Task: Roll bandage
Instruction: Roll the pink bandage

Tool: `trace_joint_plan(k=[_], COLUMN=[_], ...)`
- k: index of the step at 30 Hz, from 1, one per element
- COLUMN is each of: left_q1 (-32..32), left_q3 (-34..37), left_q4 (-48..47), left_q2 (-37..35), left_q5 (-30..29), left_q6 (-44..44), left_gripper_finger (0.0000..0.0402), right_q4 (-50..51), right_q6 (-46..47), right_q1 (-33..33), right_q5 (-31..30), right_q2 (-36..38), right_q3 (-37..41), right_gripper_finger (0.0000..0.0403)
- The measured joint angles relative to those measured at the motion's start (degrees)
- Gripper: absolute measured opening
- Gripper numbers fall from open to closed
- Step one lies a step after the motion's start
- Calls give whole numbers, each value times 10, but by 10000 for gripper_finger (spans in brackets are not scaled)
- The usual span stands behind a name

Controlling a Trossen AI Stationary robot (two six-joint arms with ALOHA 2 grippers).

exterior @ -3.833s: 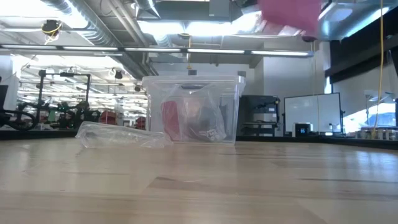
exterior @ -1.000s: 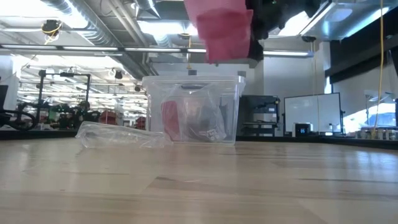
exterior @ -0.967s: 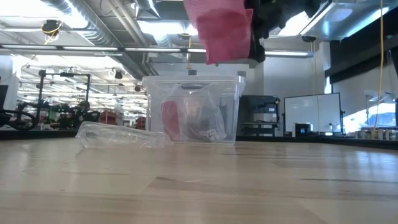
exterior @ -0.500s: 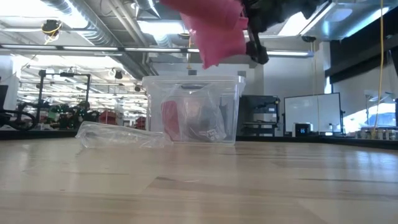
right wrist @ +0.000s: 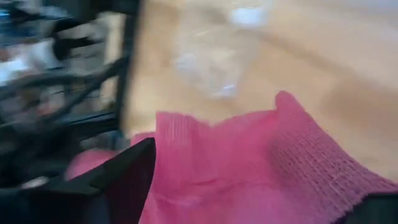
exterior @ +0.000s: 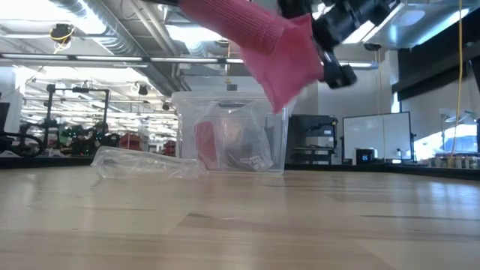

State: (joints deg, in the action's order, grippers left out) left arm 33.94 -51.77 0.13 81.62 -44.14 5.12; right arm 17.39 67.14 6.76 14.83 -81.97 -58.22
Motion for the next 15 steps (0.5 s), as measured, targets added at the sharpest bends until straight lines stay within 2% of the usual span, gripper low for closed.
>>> trace_joint_plan(k=[5,9,12,15], left_q1=[-6,-10,-11,-11], left_q3=[0,0,0,0], left_q4=[1,5,5,9], left_q2=[0,0,0,0], left_q5=[0,-1,-1,-1], left_q6=[-5,-13,-20,-23], left_gripper_finger=[1,1,1,1], right_q4=[69,121,208,280], right_q6=[-47,-112,-164,-171], right_q1=[0,3,4,4], right_q5=[-47,-41,-28,-70], right_q2=[-5,-5,-3,-4], right_q3=[-21,-122,-190,-227], right_gripper_finger=[321,321,321,321])
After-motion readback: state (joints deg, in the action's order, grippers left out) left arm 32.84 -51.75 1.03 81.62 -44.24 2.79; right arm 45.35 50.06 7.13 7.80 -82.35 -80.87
